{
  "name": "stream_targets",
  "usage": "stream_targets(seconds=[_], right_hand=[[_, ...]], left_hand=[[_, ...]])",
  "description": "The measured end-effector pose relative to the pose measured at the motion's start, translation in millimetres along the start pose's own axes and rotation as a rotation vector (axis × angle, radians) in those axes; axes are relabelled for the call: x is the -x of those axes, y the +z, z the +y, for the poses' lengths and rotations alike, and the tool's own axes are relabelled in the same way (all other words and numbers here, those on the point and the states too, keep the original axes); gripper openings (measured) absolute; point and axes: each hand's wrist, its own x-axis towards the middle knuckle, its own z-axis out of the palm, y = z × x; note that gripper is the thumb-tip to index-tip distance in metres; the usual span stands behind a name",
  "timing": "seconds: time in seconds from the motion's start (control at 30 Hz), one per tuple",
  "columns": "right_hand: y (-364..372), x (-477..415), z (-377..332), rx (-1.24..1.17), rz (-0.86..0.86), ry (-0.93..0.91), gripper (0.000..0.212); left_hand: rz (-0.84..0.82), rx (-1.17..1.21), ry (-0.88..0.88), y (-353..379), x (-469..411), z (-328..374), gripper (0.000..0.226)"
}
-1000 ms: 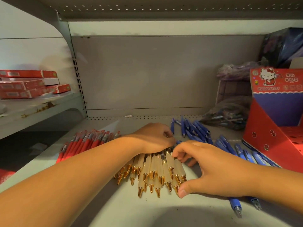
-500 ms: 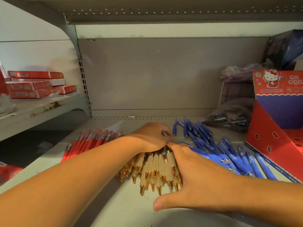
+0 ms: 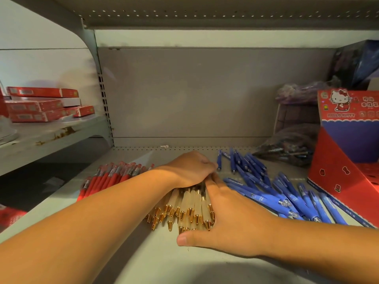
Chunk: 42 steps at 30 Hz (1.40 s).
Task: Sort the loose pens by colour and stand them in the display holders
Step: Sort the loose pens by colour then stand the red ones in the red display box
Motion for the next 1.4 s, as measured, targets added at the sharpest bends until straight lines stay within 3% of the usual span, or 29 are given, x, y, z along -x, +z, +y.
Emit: stream_targets(seconds=[0.2, 0.33, 0.4, 0.5, 0.57, 0.63, 0.7, 0.77, 0.83, 0.97, 1.13, 1.27, 1.4], right_hand=[[-3.6, -6.3, 5.2, -0.023, -0.003, -0.024, 0.118], [-22.6, -5.5, 10.5, -0.15, -0.184, -0.037, 0.119], [-34.2, -2.0, 15.4, -0.235, -0.272, -0.041, 0.113], [-48.7, 4.0, 19.2, -0.361, -0.366, -0.012, 0.087], [-53.8, 5.2, 22.3, -0.433, -0.35, 0.017, 0.077], [-57.8, 5.6, 28.4, -0.472, -0.245, 0.125, 0.081], [-64.2, 3.5, 31.7, -0.673, -0.161, 0.274, 0.056], [-70.5, 1.3, 34.2, -0.872, -0.132, 0.393, 0.047], [-78.4, 0.5, 35.9, -0.786, -0.096, 0.452, 0.041], [-96.2, 0.7, 44.7, -0.119, -0.048, 0.368, 0.02], [-91.5, 3.5, 41.0, 0.369, -0.239, 0.288, 0.025], [-75.7, -0.7, 36.5, 0.56, -0.222, 0.216, 0.016], [-68.5, -10.2, 28.0, 0.534, -0.249, 0.218, 0.017]], left_hand=[[0.002, -0.011, -0.005, 1.3, -0.2, -2.9, 0.032], [0.001, -0.026, -0.034, 5.4, -0.8, -1.9, 0.037], [0.009, -0.024, -0.042, 5.5, 0.5, -0.1, 0.041], [0.04, -0.022, -0.021, 3.1, 5.1, 5.1, 0.041], [0.068, -0.036, 0.038, -0.6, 8.0, 9.9, 0.033], [0.074, -0.046, 0.096, -4.3, 11.1, 15.3, 0.027], [0.02, -0.048, 0.125, -5.2, 14.3, 20.1, 0.026], [-0.084, -0.096, 0.168, -2.7, 18.6, 25.6, 0.028], [-0.164, -0.174, 0.235, 1.1, 22.1, 30.2, 0.031], [-0.269, -0.311, 0.335, 2.8, 27.7, 32.9, 0.036], [-0.311, -0.43, 0.409, 0.3, 28.1, 30.6, 0.039], [-0.303, -0.472, 0.426, -2.4, 27.2, 30.6, 0.037], [-0.311, -0.475, 0.427, -1.5, 28.6, 30.1, 0.039]])
